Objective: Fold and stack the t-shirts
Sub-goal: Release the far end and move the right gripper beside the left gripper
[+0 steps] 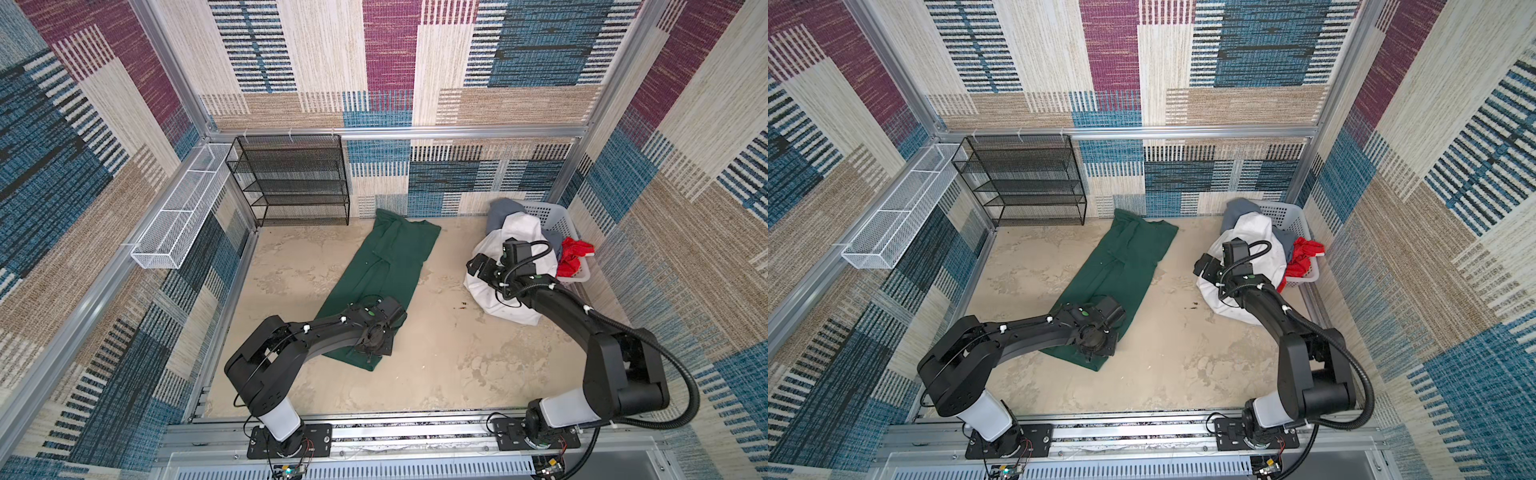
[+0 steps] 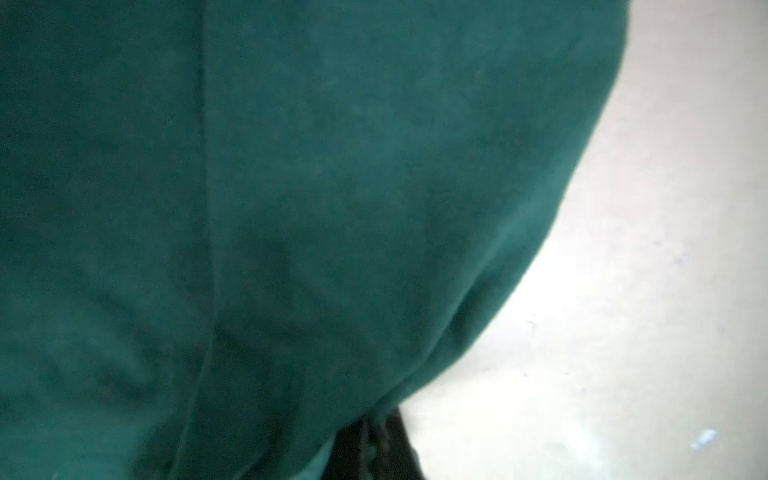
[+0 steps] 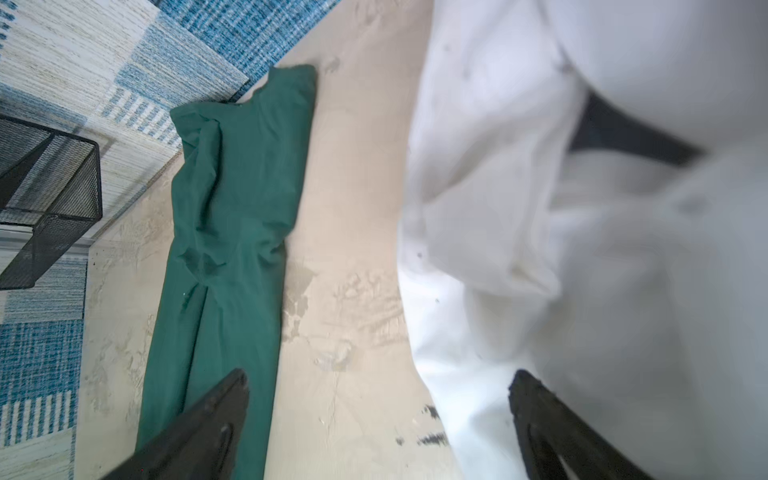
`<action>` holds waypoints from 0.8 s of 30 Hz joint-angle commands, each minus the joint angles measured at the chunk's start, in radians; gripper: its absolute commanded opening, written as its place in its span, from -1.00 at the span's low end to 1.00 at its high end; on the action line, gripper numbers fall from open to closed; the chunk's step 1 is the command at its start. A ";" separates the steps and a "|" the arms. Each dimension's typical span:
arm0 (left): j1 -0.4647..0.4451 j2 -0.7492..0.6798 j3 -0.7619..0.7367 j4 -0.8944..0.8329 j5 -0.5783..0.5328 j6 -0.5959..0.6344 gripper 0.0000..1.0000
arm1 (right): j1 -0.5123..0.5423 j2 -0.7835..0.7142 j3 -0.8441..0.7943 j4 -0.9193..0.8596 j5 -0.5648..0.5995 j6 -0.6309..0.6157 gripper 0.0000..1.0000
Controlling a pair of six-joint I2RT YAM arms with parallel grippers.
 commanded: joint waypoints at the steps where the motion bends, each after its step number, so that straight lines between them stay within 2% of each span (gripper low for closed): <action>1: -0.044 0.072 0.086 0.054 0.096 0.002 -1.00 | -0.002 -0.093 -0.080 0.010 -0.013 0.011 0.97; 4: -0.104 0.163 0.245 0.018 0.093 0.058 -1.00 | -0.005 -0.172 -0.142 -0.023 -0.009 0.011 0.97; 5: -0.125 0.195 0.295 -0.004 0.089 0.084 -0.93 | -0.006 -0.196 -0.157 -0.034 -0.006 0.011 0.97; 8: -0.171 0.264 0.422 -0.058 0.095 0.150 -0.34 | -0.008 -0.253 -0.194 -0.071 0.007 0.023 0.97; 10: -0.173 0.257 0.434 -0.063 0.097 0.156 0.05 | -0.009 -0.289 -0.226 -0.087 0.005 0.044 0.97; 12: -0.170 0.200 0.393 -0.042 0.054 0.141 0.32 | -0.009 -0.327 -0.263 -0.097 -0.022 0.069 0.97; 14: -0.163 0.128 0.336 -0.014 0.032 0.132 0.49 | -0.009 -0.364 -0.306 -0.095 -0.052 0.085 0.97; 18: -0.132 -0.019 0.228 0.006 0.013 0.102 0.56 | -0.004 -0.428 -0.388 -0.105 -0.135 0.098 0.99; 19: -0.118 -0.051 0.199 0.005 0.011 0.092 0.56 | 0.003 -0.436 -0.401 -0.122 -0.142 0.100 0.95; 24: -0.009 -0.216 0.017 -0.003 -0.002 0.026 0.56 | 0.179 -0.460 -0.457 -0.171 -0.125 0.180 0.88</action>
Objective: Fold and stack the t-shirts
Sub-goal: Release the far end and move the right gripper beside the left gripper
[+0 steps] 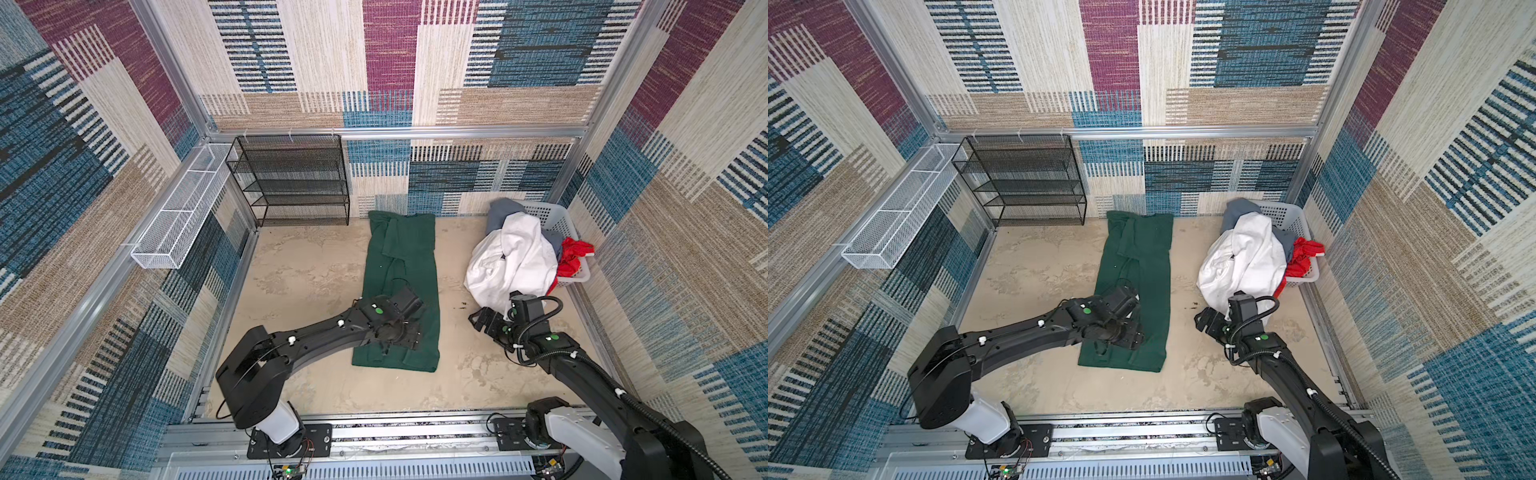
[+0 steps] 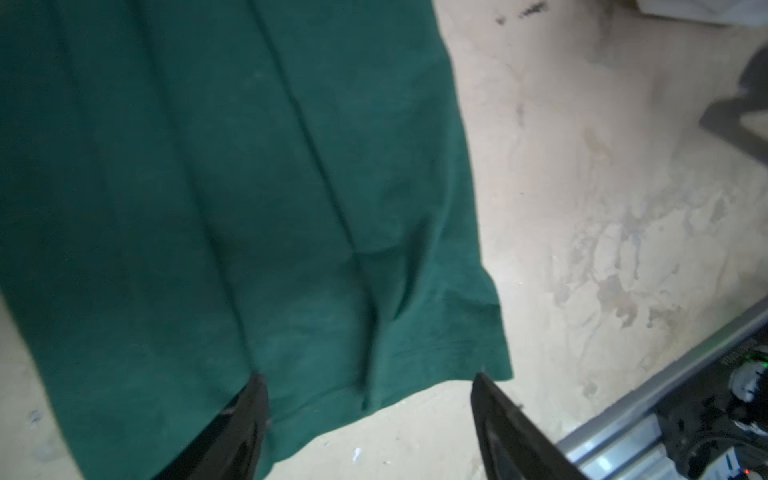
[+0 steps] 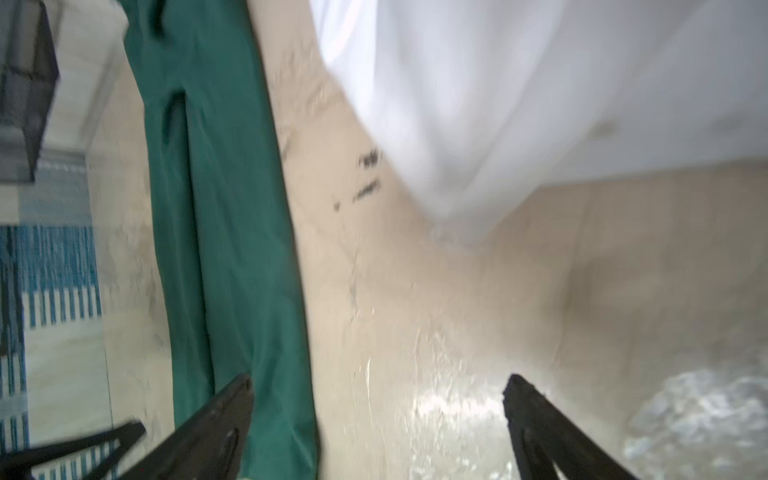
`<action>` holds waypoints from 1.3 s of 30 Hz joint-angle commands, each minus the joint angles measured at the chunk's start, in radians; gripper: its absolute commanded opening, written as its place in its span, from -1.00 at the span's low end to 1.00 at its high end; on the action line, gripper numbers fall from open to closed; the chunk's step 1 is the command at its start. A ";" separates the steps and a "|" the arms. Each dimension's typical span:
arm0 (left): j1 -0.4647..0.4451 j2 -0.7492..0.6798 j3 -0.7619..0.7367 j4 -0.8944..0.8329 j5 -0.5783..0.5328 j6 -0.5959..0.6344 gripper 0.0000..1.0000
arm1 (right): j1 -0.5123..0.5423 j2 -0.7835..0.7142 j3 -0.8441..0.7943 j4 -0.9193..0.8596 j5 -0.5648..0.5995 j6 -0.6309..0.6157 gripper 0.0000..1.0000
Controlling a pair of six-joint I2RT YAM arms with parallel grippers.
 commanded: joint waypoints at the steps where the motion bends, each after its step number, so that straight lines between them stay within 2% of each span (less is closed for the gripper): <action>1: 0.059 -0.084 -0.094 -0.025 -0.026 -0.041 0.56 | 0.097 -0.014 -0.014 -0.031 -0.007 0.085 0.83; 4: 0.113 -0.178 -0.198 -0.033 -0.032 -0.054 0.55 | 0.189 -0.016 -0.028 -0.021 -0.024 0.146 0.75; 9: 0.213 -0.306 -0.355 -0.003 0.012 -0.096 0.52 | 0.347 0.042 -0.032 0.013 0.012 0.229 0.59; 12: 0.230 -0.354 -0.403 0.002 0.012 -0.104 0.50 | 0.421 0.108 -0.027 0.058 0.012 0.263 0.45; 16: 0.247 -0.373 -0.473 0.057 0.071 -0.121 0.45 | 0.474 0.152 -0.021 0.091 0.035 0.288 0.42; 22: 0.261 -0.322 -0.527 0.134 0.134 -0.143 0.39 | 0.533 0.204 -0.030 0.160 0.037 0.320 0.35; 26: 0.263 -0.325 -0.573 0.202 0.162 -0.167 0.33 | 0.547 0.252 -0.034 0.204 0.040 0.328 0.29; 31: 0.264 -0.331 -0.579 0.205 0.141 -0.169 0.14 | 0.560 0.285 -0.040 0.222 0.036 0.331 -0.14; 34: 0.264 -0.327 -0.580 0.214 0.150 -0.165 -0.08 | 0.562 0.277 -0.052 0.227 0.030 0.331 -0.55; 36: 0.264 -0.325 -0.577 0.210 0.156 -0.152 -0.38 | 0.562 0.255 -0.062 0.253 0.016 0.326 -0.89; 37: 0.264 -0.327 -0.577 0.208 0.163 -0.144 -0.50 | 0.561 0.242 -0.069 0.265 0.007 0.329 -1.00; 39: 0.264 -0.334 -0.574 0.200 0.180 -0.123 -0.79 | 0.562 0.218 -0.072 0.270 0.002 0.324 -1.00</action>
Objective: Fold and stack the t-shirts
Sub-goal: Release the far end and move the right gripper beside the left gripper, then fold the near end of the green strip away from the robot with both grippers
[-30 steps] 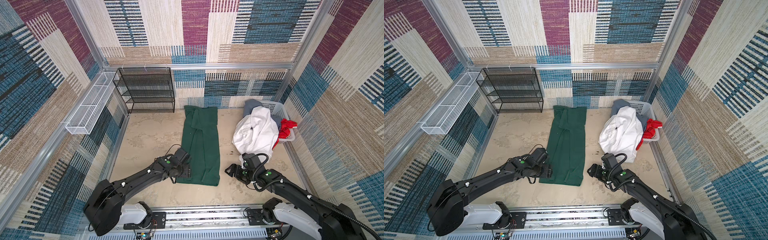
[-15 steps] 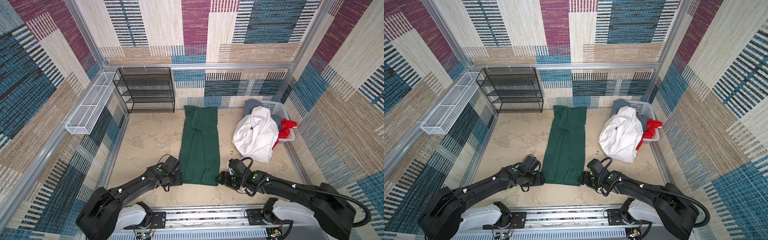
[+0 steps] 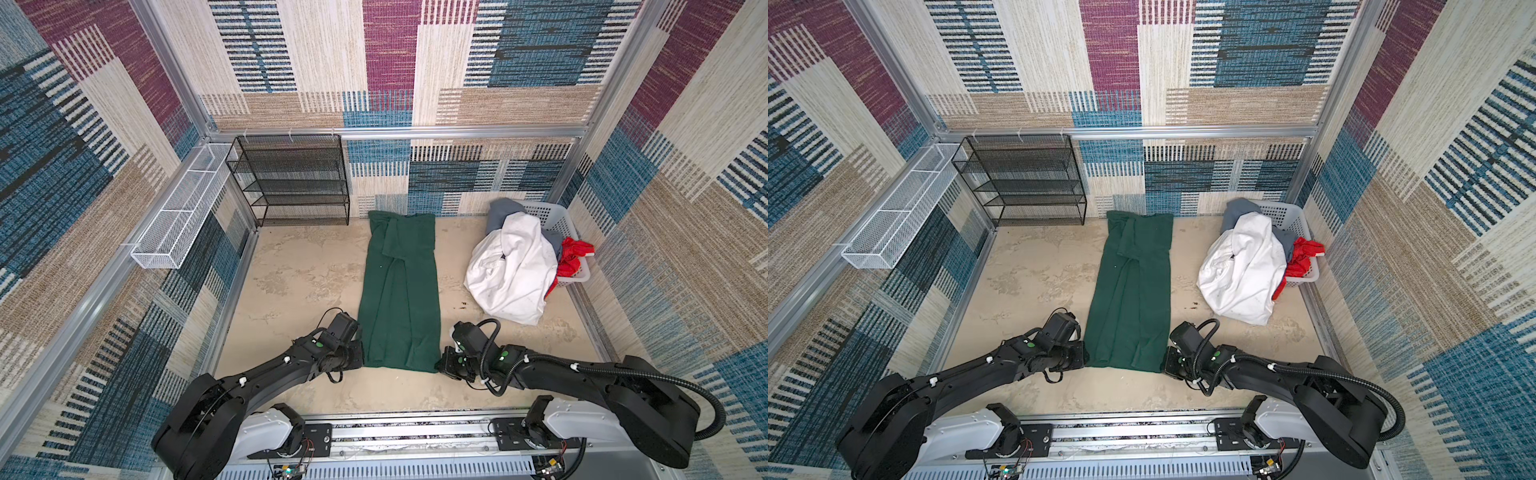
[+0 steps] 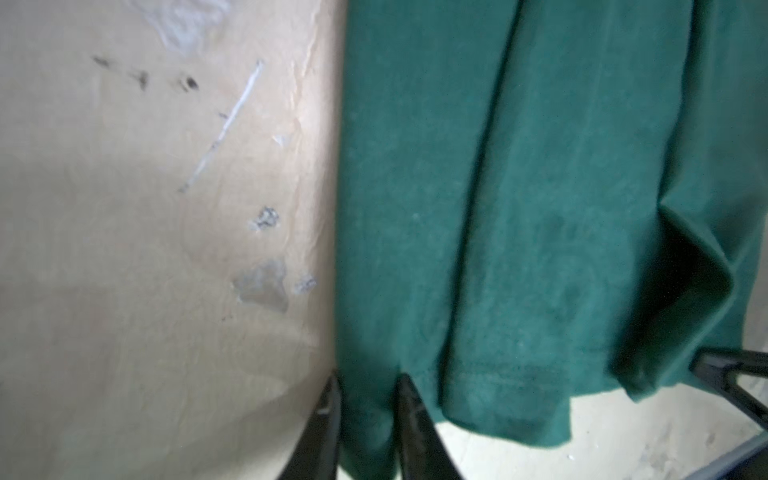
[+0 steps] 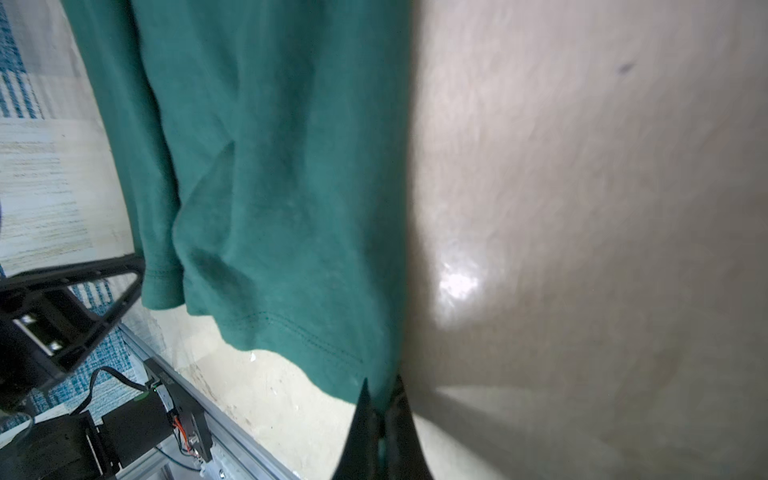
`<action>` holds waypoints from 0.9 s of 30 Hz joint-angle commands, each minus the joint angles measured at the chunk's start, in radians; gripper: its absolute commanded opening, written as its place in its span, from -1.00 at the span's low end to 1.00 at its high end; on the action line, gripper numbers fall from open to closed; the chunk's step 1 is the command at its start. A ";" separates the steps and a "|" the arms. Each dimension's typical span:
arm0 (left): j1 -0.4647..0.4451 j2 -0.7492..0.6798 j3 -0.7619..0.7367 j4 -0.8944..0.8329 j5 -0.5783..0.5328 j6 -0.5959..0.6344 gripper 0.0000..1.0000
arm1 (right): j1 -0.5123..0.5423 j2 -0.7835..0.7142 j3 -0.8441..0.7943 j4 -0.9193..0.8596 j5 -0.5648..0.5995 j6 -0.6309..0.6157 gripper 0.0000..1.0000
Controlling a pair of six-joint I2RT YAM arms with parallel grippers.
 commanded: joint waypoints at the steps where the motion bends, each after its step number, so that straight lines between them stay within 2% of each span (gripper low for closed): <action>1: 0.001 -0.007 0.003 -0.051 0.050 0.020 -0.90 | 0.001 -0.035 0.002 0.009 -0.017 -0.009 -1.00; 2: 0.001 -0.014 0.008 -0.059 0.057 0.029 -0.99 | 0.002 -0.046 0.006 0.000 -0.016 -0.017 -1.00; 10: -0.007 -0.156 0.084 -0.176 0.097 0.040 -1.00 | 0.001 -0.126 0.092 -0.130 -0.001 -0.061 -1.00; 13: 0.010 -0.173 0.148 -0.195 0.044 0.074 -1.00 | -0.042 -0.129 0.126 -0.109 -0.015 -0.083 -1.00; 15: 0.048 -0.130 0.225 -0.207 0.021 0.099 -1.00 | -0.101 -0.103 0.161 -0.115 -0.034 -0.107 -1.00; 23: 0.160 0.150 0.468 -0.120 0.098 0.157 -1.00 | -0.262 0.048 0.329 -0.094 -0.062 -0.223 -1.00; 27: 0.188 0.283 0.573 -0.111 0.098 0.181 -1.00 | -0.328 0.158 0.439 -0.089 -0.042 -0.296 -1.00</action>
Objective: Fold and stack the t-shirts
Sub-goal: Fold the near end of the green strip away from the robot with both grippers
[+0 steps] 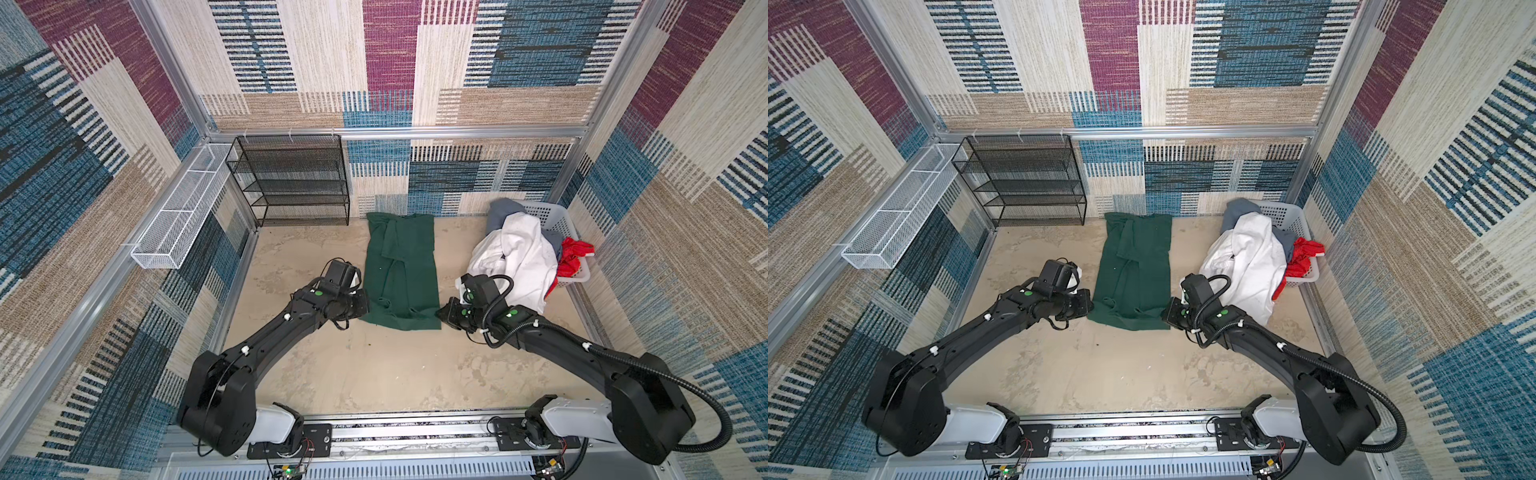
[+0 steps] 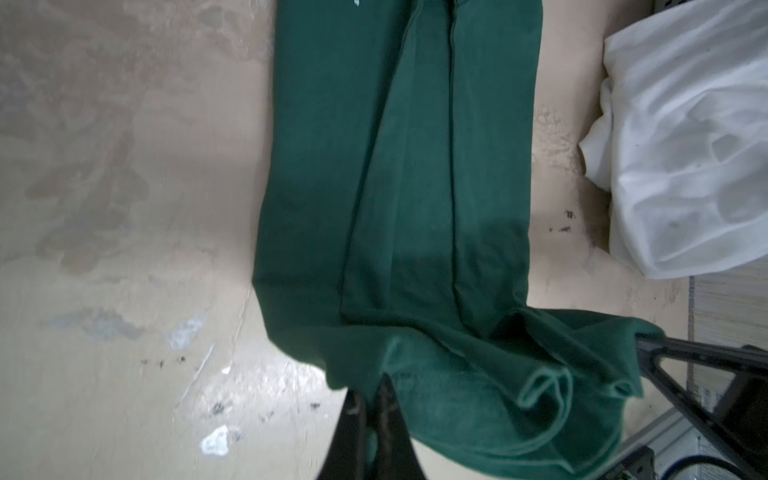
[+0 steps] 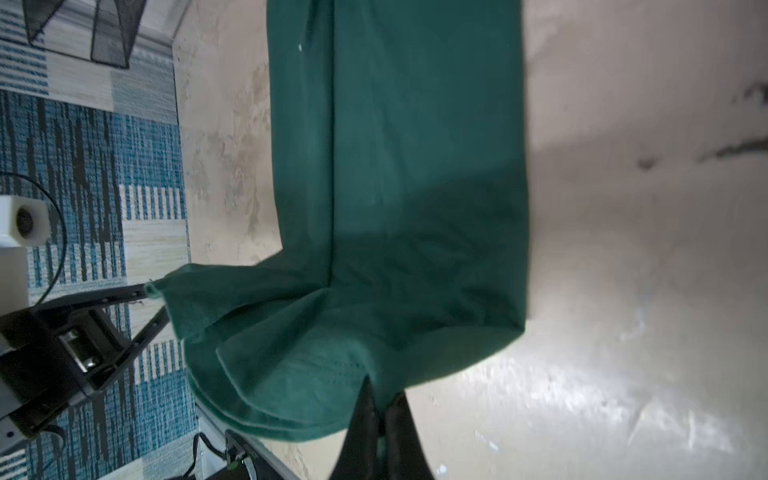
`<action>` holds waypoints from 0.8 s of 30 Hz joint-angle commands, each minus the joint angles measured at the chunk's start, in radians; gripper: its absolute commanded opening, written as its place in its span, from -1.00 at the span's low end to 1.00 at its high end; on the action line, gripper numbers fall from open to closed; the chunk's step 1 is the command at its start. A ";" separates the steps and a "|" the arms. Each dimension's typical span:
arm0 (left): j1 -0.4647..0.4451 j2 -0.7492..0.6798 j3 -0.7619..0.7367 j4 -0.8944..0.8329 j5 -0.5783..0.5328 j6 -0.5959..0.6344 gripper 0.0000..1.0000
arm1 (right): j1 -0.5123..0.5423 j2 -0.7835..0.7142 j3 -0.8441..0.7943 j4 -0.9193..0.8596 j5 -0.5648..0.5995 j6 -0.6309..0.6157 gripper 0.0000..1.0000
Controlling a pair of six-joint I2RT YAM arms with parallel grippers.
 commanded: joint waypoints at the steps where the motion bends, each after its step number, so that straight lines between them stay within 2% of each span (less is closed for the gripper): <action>1: 0.018 0.082 0.076 0.024 0.015 0.051 -1.00 | -0.042 0.073 0.071 0.041 -0.004 -0.084 -1.00; 6: 0.047 0.218 0.189 0.035 0.017 0.059 -1.00 | -0.103 0.221 0.200 0.056 -0.024 -0.173 -1.00; 12: 0.058 0.365 0.339 0.000 0.012 0.080 -1.00 | -0.137 0.412 0.416 -0.050 -0.002 -0.281 -1.00; 24: 0.105 0.584 0.638 -0.072 -0.007 0.112 -1.00 | -0.220 0.684 0.722 -0.158 -0.033 -0.324 -1.00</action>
